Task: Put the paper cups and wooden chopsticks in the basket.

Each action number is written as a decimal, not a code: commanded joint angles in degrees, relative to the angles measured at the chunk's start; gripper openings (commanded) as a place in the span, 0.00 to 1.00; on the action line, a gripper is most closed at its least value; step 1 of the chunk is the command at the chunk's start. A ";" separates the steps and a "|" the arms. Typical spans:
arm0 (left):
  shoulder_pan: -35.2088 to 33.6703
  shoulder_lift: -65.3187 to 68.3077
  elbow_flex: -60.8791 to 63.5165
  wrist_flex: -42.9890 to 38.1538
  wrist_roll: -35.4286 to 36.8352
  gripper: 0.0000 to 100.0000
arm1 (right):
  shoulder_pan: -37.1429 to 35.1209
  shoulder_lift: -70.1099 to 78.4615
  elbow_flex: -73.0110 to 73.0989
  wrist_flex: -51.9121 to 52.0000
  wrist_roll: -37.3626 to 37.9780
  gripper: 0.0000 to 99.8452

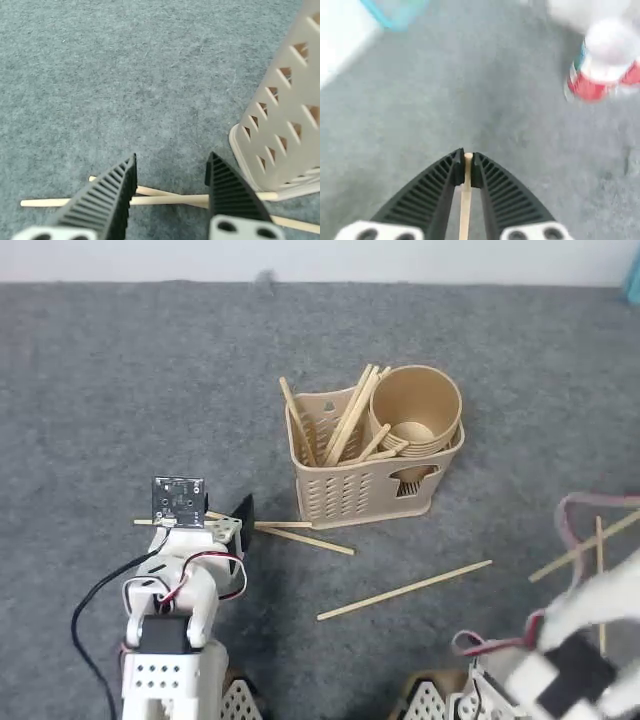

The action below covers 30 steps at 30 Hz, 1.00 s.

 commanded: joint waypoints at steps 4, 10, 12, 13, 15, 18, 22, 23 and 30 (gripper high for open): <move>0.09 -0.79 -0.31 -0.09 -0.70 0.21 | -9.89 -18.77 6.42 1.54 -3.43 0.01; 0.09 -0.79 -0.31 0.00 -0.70 0.21 | -21.67 -30.81 18.73 -8.22 -6.59 0.01; 0.09 -0.79 -0.31 0.00 -0.70 0.21 | -26.24 -34.86 22.33 -12.53 -7.30 0.01; 0.09 -0.79 -0.31 0.00 -0.70 0.21 | -28.53 -36.97 24.26 -14.73 -7.56 0.01; 0.09 -0.79 -0.31 0.00 -0.70 0.21 | -33.10 -41.27 28.40 -19.30 -7.56 0.01; 0.00 -0.79 -0.31 0.00 -0.70 0.21 | -39.34 -47.25 35.52 -27.12 -7.56 0.01; 0.00 -0.79 -0.31 0.00 -0.70 0.21 | -45.05 -54.29 46.42 -39.87 -7.56 0.01; 0.00 -0.79 -0.31 0.00 -0.70 0.21 | -46.20 -55.69 49.23 -43.74 -7.47 0.01; 0.09 -0.79 -0.31 0.00 -0.70 0.21 | -52.88 -59.03 64.70 -67.47 -7.12 0.01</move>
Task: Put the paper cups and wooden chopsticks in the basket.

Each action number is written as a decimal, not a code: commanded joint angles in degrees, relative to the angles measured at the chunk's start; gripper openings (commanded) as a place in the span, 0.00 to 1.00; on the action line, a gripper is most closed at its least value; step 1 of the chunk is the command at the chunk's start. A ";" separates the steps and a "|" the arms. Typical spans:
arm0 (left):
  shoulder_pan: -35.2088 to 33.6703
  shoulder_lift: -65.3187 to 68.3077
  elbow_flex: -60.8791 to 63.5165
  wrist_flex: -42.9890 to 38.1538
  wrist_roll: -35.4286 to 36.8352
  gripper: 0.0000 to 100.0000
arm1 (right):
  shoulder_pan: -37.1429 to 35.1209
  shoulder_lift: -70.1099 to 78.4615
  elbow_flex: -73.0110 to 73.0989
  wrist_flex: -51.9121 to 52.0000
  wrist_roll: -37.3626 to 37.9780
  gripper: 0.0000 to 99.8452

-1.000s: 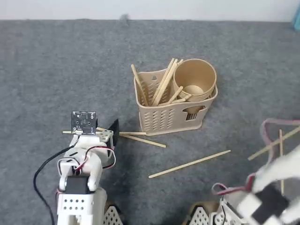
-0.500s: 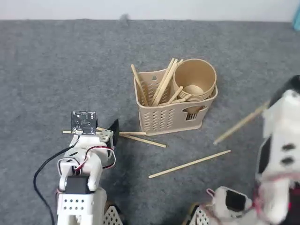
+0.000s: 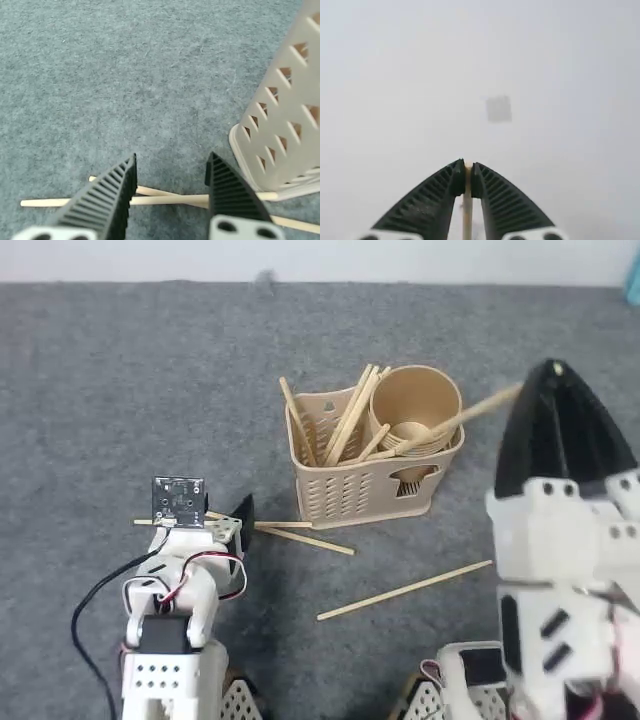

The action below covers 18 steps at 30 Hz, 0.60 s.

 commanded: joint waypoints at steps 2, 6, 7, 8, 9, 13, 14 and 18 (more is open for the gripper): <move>0.09 -0.79 -0.31 0.00 -0.70 0.21 | -3.56 1.19 6.15 -12.53 -0.26 0.01; 0.18 -0.79 -0.31 -0.09 -0.70 0.21 | -5.32 4.62 9.49 -15.25 -0.26 0.01; 0.18 -0.79 -0.31 -0.09 -0.70 0.21 | -5.67 5.58 9.85 -15.34 -0.35 0.01; 0.18 -0.79 -0.31 -0.09 -0.70 0.21 | -5.85 6.46 10.11 -15.34 -0.44 0.01; 0.18 -0.79 -0.31 -0.09 -0.70 0.21 | -5.85 7.16 10.20 -15.25 -0.53 0.01; 0.26 -0.79 -0.31 -0.09 -0.70 0.21 | -5.85 9.71 10.29 -14.90 -0.53 0.01; 0.26 -0.79 -0.31 -0.09 -0.70 0.21 | -5.85 10.42 10.81 -14.99 -0.62 0.01; 0.26 -0.79 -0.31 -0.09 -0.70 0.21 | -6.46 11.56 14.68 -15.34 -0.70 0.01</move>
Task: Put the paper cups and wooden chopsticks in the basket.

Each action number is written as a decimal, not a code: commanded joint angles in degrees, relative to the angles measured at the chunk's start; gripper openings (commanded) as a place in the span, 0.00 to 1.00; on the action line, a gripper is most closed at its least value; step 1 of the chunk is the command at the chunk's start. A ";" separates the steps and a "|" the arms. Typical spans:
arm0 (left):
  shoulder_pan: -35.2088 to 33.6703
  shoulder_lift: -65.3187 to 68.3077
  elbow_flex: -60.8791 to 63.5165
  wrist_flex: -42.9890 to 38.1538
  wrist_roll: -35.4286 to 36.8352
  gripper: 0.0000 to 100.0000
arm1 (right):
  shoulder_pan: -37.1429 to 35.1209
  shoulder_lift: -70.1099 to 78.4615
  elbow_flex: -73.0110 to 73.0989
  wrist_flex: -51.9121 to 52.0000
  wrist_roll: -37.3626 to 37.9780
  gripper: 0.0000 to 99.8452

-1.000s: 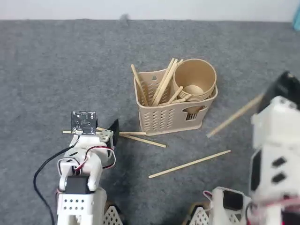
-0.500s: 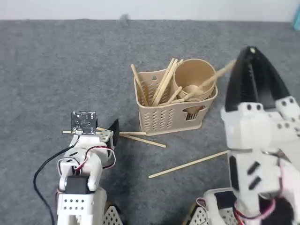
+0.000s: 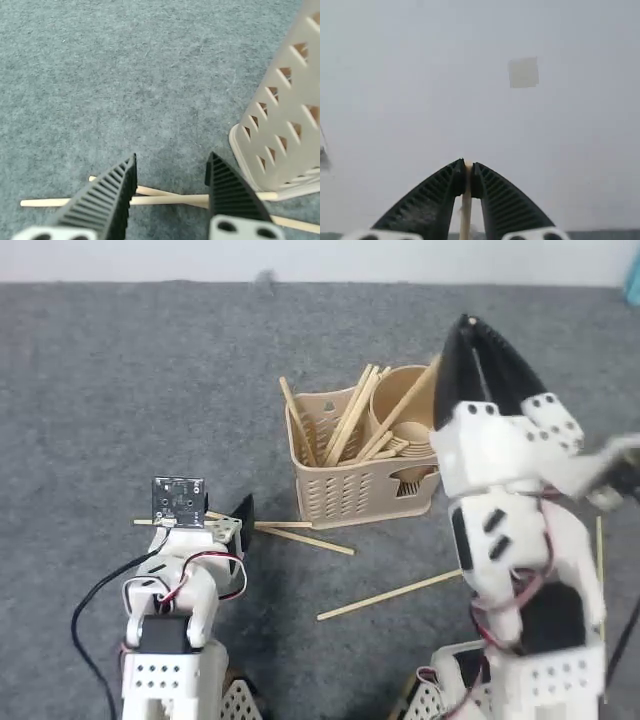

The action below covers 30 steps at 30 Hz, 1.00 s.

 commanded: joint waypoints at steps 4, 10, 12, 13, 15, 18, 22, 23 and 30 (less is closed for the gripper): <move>0.26 -0.79 -0.31 -0.18 -0.70 0.21 | -4.70 1.36 6.42 -1.36 -0.26 0.02; -0.09 -0.79 -0.22 -1.14 -0.70 0.21 | -10.77 2.77 12.04 -1.36 -0.18 0.16; -0.09 -0.79 -0.22 -1.23 -0.70 0.21 | -11.65 2.95 12.04 -1.01 -0.18 0.16; -0.09 -0.79 -0.22 -1.23 -0.70 0.21 | -11.65 2.95 11.96 -1.01 -0.18 0.16; -0.09 -0.79 -0.13 -1.23 -0.70 0.21 | -11.47 2.15 11.52 -0.75 0.18 0.16; -0.09 -0.79 0.40 -2.20 -0.70 0.21 | -11.47 0.31 8.26 5.23 4.57 0.16; 0.00 -0.79 0.75 -2.90 -2.11 0.21 | -9.71 -1.27 -0.88 20.35 6.68 0.16; 0.00 -0.79 0.75 -2.90 -2.11 0.21 | -8.22 -1.36 -3.16 24.40 6.68 0.16; 0.00 -0.79 0.75 -2.64 -2.11 0.21 | 4.53 -1.98 -11.69 42.42 6.77 0.16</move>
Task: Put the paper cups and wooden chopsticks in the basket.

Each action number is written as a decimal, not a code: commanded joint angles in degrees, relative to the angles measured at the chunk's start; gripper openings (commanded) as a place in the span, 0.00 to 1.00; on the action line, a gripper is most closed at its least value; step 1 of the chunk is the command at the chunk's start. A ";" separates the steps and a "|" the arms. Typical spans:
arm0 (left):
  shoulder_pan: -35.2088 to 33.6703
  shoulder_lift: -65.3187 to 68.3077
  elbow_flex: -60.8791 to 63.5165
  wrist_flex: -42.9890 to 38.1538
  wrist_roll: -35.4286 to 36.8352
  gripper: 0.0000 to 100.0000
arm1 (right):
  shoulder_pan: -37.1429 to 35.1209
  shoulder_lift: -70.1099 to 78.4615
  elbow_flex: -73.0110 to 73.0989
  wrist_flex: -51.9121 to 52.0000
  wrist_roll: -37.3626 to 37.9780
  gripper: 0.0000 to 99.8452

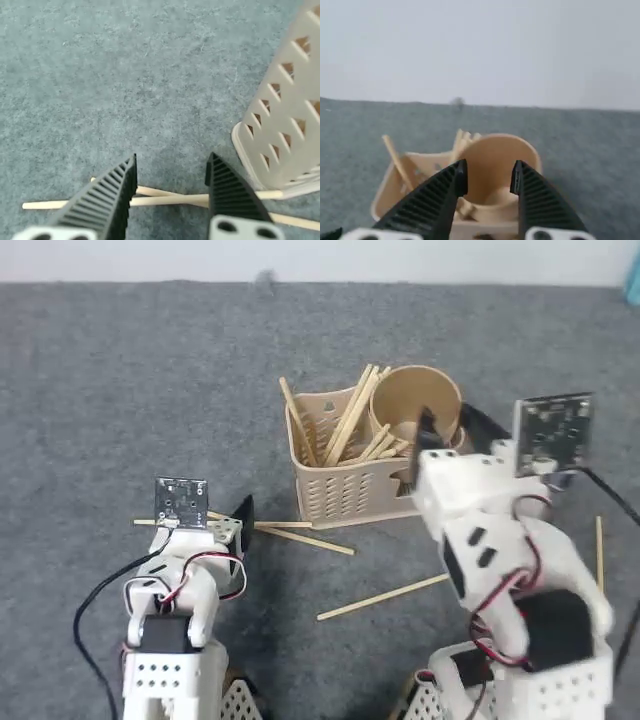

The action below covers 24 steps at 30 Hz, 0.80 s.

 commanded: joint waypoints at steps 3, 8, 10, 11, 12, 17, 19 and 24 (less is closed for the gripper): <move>0.00 -0.70 -0.31 -1.32 -0.62 0.21 | 14.02 -1.10 -6.24 12.70 4.13 0.16; 0.00 -0.70 -0.31 -1.23 -0.62 0.21 | 31.60 -0.48 -4.48 18.59 10.37 0.15; 0.00 -0.70 -0.31 -1.23 -0.62 0.21 | 37.76 -0.48 -2.81 18.59 13.01 0.15; 0.00 -0.70 -0.31 -1.23 -0.62 0.21 | 40.57 -0.48 -2.02 18.59 14.51 0.15; 0.00 -0.70 -0.31 -1.23 -0.62 0.21 | 42.95 -0.48 -1.14 18.51 16.00 0.15; 0.00 -0.70 -0.31 -1.23 -0.62 0.21 | 50.07 -0.22 3.96 17.98 22.77 0.15; 0.00 -0.70 -0.31 -1.23 -0.62 0.21 | 52.88 1.19 6.15 15.87 24.88 0.15; 0.00 -0.70 -0.31 -1.23 -0.62 0.21 | 57.54 11.74 10.99 4.88 28.48 0.15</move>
